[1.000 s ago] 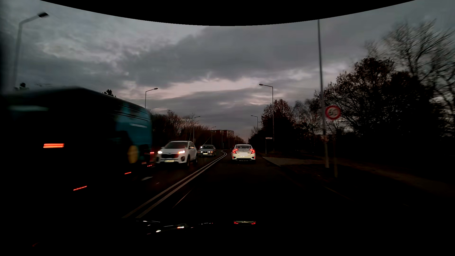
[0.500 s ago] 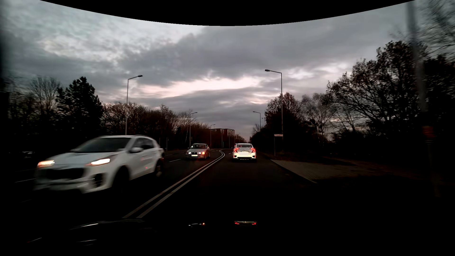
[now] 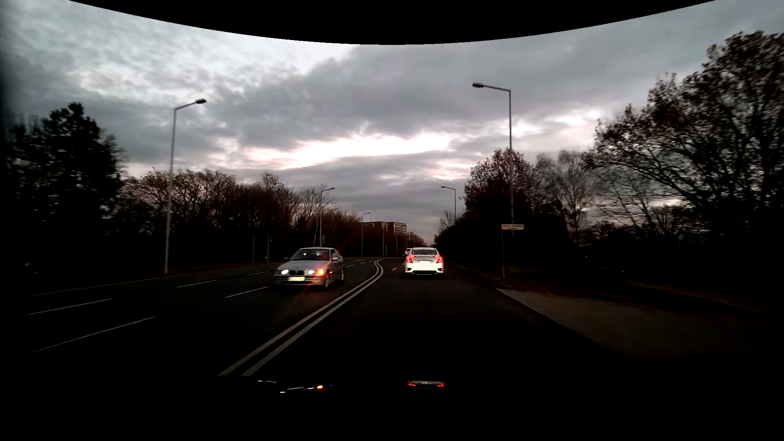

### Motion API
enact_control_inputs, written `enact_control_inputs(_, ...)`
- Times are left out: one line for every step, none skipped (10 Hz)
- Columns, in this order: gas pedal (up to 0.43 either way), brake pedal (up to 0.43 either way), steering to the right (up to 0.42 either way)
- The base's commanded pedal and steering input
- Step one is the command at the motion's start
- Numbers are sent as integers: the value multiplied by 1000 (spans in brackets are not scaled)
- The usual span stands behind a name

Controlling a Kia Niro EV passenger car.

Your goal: Follow the waypoints while adhering to traffic rules and regulations

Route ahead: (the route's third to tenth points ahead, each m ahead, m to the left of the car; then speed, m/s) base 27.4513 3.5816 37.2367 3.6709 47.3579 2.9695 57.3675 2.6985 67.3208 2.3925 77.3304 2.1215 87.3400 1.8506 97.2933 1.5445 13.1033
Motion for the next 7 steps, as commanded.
enact_control_inputs(157, 0, -7)
enact_control_inputs(157, 0, -7)
enact_control_inputs(157, 0, -7)
enact_control_inputs(157, 0, -9)
enact_control_inputs(157, 0, -10)
enact_control_inputs(157, 0, -10)
enact_control_inputs(157, 0, -11)
